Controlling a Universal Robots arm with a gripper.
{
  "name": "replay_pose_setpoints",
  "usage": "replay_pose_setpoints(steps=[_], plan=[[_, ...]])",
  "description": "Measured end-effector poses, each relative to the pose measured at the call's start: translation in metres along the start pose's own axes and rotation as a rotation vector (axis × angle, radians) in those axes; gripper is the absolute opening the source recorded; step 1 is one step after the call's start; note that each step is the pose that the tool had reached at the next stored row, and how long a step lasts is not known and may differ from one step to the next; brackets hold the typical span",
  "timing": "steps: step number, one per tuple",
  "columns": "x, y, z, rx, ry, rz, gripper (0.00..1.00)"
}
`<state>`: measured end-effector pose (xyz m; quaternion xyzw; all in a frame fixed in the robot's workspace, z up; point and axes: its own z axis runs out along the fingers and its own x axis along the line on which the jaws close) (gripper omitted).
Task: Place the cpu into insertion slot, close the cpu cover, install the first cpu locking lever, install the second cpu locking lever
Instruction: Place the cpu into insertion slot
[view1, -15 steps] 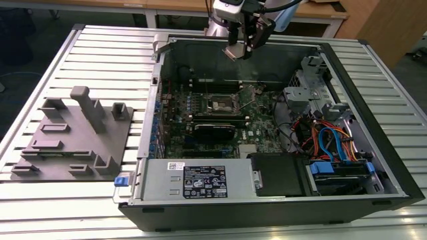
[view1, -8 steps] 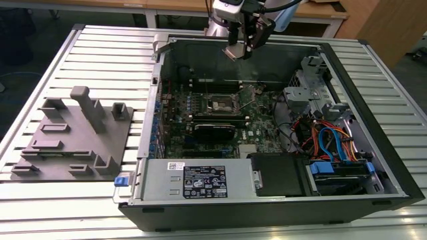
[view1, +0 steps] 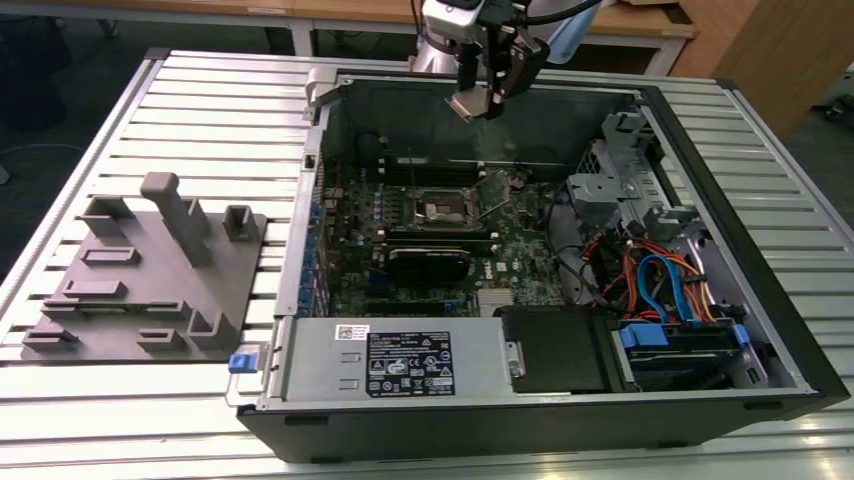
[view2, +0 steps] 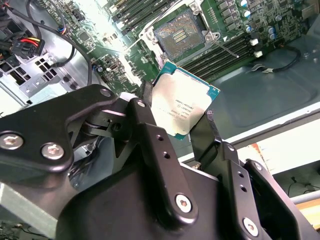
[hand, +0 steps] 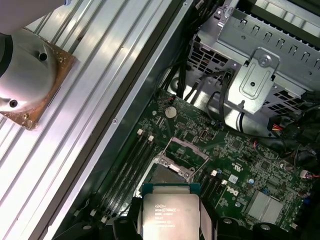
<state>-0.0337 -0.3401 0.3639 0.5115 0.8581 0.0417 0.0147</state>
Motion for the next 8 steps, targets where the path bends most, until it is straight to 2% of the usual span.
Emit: replay_pose_setpoints(steps=[8], plan=[[0.0000, 0.0000, 0.0000, 0.0000, 0.0000, 0.001, 0.54]])
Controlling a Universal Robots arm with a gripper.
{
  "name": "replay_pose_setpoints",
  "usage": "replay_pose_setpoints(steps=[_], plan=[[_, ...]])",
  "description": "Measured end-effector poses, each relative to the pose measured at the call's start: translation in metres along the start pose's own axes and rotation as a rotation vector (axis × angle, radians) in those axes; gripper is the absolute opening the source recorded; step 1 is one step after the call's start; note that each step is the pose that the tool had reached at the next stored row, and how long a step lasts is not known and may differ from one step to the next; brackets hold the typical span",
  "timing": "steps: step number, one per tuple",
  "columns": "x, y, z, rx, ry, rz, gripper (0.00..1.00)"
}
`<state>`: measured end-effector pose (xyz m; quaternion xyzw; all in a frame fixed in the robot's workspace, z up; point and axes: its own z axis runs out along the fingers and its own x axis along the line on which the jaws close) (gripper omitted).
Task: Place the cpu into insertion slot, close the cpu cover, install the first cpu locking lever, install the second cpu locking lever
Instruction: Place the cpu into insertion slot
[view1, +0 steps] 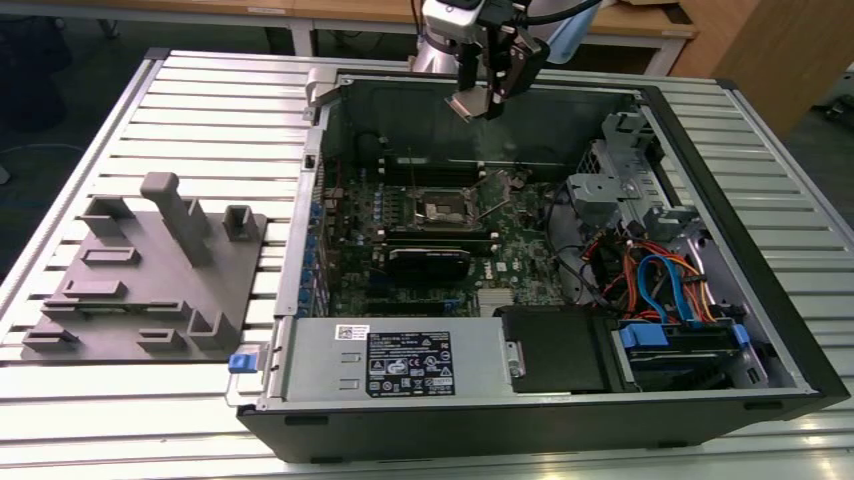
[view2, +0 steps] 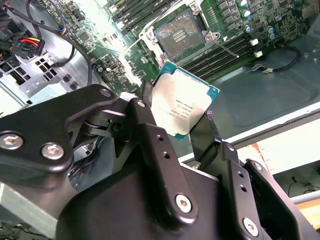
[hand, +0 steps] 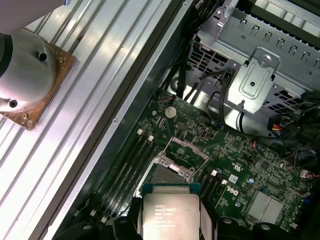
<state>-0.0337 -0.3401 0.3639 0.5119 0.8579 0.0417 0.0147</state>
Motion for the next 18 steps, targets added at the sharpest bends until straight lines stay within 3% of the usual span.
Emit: replay_pose_setpoints(steps=[8, 18], plan=[[0.0000, 0.0000, 0.0001, -0.0005, -0.0020, 0.022, 0.54], [-0.0001, -0.0001, 0.0010, -0.0030, -0.0150, 0.173, 0.54]])
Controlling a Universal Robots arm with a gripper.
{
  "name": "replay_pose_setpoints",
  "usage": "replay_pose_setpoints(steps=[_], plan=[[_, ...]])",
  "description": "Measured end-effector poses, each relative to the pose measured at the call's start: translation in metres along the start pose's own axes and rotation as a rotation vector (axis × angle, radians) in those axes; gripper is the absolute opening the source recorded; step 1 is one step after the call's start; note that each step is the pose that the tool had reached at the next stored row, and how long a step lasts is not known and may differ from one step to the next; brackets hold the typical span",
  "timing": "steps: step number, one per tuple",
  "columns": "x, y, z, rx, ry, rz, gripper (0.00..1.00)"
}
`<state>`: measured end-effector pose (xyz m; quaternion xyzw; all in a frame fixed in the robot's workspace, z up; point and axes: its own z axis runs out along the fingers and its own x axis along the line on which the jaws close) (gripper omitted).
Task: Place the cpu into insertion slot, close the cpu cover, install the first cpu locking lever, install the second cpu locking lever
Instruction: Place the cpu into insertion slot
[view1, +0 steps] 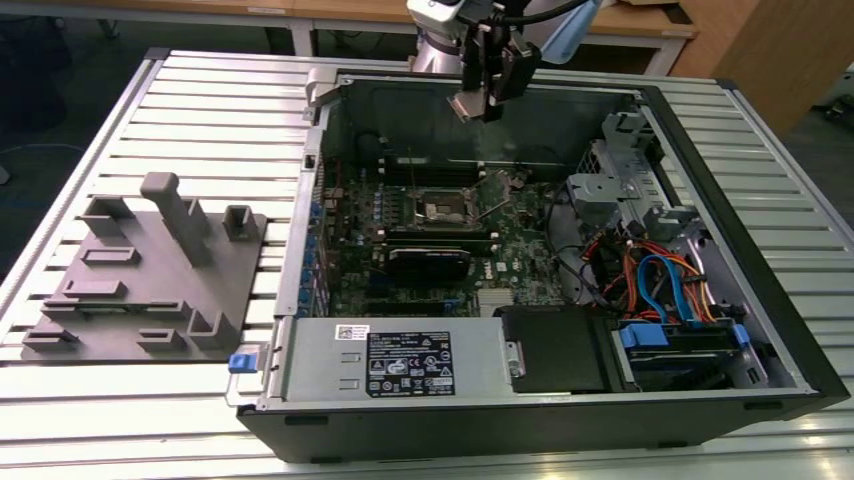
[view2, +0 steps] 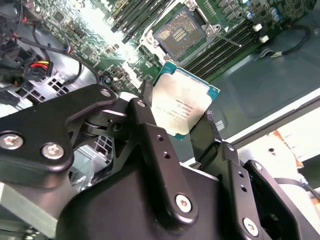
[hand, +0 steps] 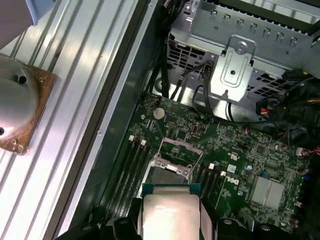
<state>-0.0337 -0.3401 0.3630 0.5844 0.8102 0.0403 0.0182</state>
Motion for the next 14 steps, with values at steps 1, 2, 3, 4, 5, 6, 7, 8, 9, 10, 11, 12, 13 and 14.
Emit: replay_pose_setpoints(steps=[1, 2, 3, 4, 5, 6, 7, 8, 9, 10, 11, 12, 13, 14], plan=[[0.0000, 0.0000, 0.0000, 0.0000, -0.0003, 0.002, 0.54], [0.0000, 0.0000, 0.0000, -0.0001, -0.0003, 0.003, 0.54], [0.0000, 0.0000, 0.0000, -0.0001, -0.0004, 0.003, 0.54], [0.0000, 0.0000, 0.0001, -0.0001, -0.0004, 0.003, 0.54], [0.0000, 0.0000, 0.0001, -0.0001, -0.0003, 0.003, 0.54], [0.0000, 0.0000, 0.0001, -0.0001, -0.0003, 0.003, 0.54], [0.0000, 0.0000, 0.0001, -0.0002, -0.0004, 0.003, 0.54], [0.0000, 0.0000, 0.0001, -0.0001, -0.0003, 0.003, 0.54], [0.0000, 0.0000, 0.0001, -0.0001, -0.0003, 0.003, 0.54], [0.0000, 0.0000, 0.0001, -0.0001, -0.0004, 0.003, 0.54], [0.0000, 0.0000, 0.0001, -0.0001, -0.0004, 0.003, 0.54], [0.0000, 0.0000, 0.0000, -0.0001, -0.0004, 0.003, 0.54], [0.0000, 0.0000, 0.0001, -0.0001, -0.0004, 0.003, 0.54], [0.0000, 0.0000, 0.0001, -0.0001, -0.0004, 0.004, 0.54]])
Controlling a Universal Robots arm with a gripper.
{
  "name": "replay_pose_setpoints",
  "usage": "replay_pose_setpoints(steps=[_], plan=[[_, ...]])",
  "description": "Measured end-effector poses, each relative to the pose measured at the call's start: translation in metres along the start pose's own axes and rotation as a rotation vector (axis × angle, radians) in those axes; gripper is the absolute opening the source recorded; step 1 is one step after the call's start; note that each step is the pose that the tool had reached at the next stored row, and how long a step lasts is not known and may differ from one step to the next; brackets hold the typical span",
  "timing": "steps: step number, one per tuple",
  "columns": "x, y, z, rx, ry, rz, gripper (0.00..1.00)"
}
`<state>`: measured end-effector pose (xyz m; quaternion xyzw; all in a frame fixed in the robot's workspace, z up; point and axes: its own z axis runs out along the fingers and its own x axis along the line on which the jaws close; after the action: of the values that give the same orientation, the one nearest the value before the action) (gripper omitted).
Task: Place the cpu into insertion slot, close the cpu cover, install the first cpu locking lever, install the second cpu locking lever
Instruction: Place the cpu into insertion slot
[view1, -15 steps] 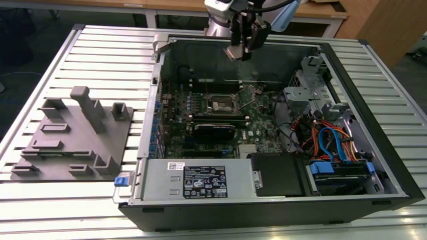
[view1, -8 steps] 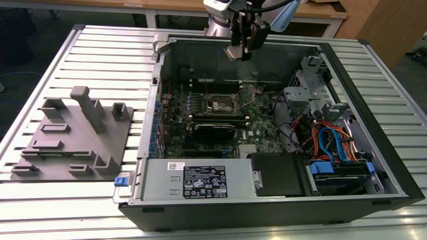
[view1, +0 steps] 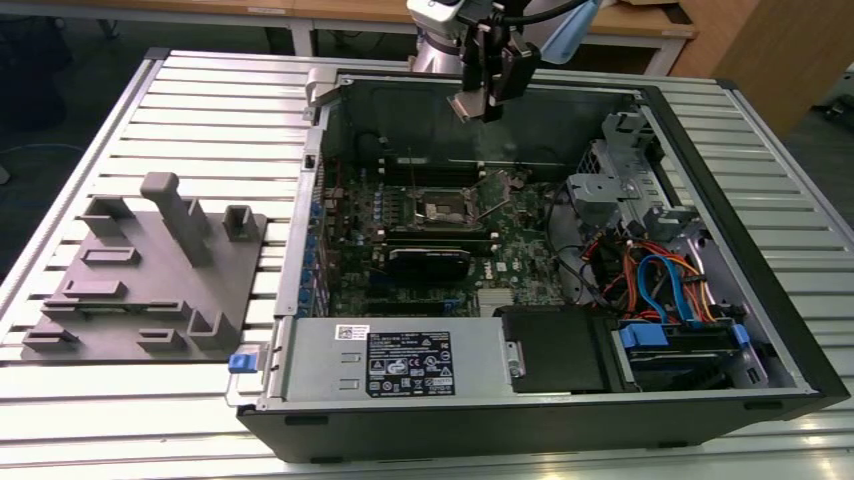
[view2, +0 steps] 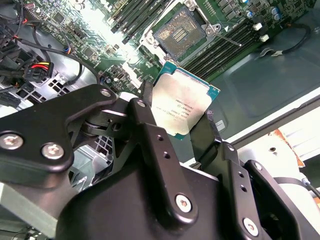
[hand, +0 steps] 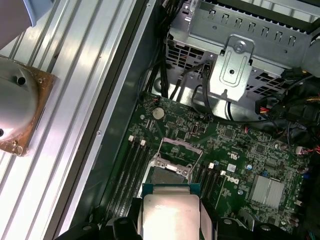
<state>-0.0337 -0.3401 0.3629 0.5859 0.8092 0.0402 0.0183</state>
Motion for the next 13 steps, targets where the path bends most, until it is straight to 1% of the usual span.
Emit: replay_pose_setpoints(steps=[2, 3, 7, 13], plan=[[0.0000, 0.0000, 0.0002, -0.0003, -0.0008, 0.009, 0.54], [0.0000, 0.0000, 0.0004, -0.0006, -0.0020, 0.025, 0.54], [0.0000, -0.0001, 0.0014, -0.0017, -0.0084, 0.097, 0.54], [-0.0001, -0.0004, 0.0048, -0.0036, -0.0178, 0.205, 0.54]])
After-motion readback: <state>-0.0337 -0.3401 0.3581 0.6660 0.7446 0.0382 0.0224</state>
